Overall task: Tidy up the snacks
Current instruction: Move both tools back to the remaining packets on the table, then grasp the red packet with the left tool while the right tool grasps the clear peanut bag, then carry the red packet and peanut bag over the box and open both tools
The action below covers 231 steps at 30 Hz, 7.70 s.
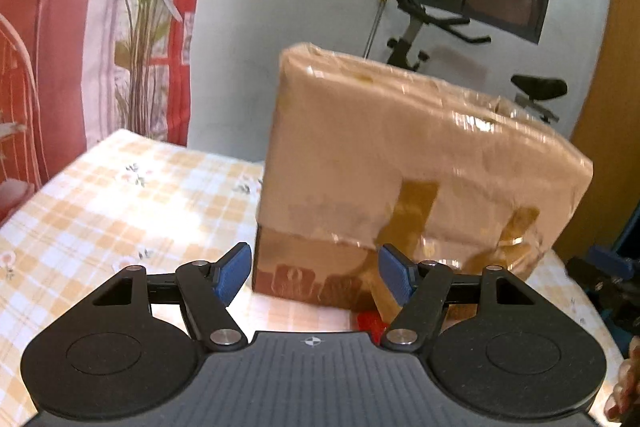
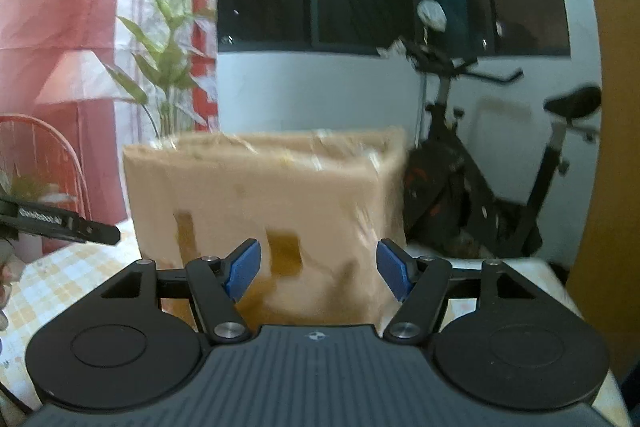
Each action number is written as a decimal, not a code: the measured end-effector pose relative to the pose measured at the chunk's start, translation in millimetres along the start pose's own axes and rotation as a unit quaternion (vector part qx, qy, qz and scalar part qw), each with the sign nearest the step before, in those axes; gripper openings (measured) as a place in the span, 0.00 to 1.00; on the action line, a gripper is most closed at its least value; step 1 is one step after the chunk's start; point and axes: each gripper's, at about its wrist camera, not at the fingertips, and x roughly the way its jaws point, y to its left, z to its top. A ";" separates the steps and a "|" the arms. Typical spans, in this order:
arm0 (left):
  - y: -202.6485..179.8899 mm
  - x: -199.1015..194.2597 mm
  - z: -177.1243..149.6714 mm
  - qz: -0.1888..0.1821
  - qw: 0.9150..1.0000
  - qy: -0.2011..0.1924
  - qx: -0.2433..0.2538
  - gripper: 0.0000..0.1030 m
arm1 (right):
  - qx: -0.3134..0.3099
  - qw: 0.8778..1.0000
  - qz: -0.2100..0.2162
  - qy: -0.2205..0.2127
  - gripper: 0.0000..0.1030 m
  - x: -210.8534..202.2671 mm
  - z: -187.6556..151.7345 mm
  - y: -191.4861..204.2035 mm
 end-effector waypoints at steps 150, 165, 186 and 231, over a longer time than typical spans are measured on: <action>2.5 71.8 -57.8 0.013 0.991 0.115 0.066 0.49 | 0.009 0.984 0.038 0.176 0.45 41.2 -92.8 16.5; -1.3 27.8 -59.8 -0.046 0.993 0.095 0.044 0.30 | 0.029 0.982 0.044 0.182 0.45 44.1 -92.7 12.3; 0.0 -32.5 6.8 -0.085 0.993 -0.031 0.074 0.30 | 0.033 0.991 0.034 0.124 0.45 13.5 -61.1 15.5; -17.1 -15.0 85.8 -0.085 0.991 -0.082 0.065 0.68 | -0.004 0.999 0.031 -0.014 0.63 39.0 60.6 50.8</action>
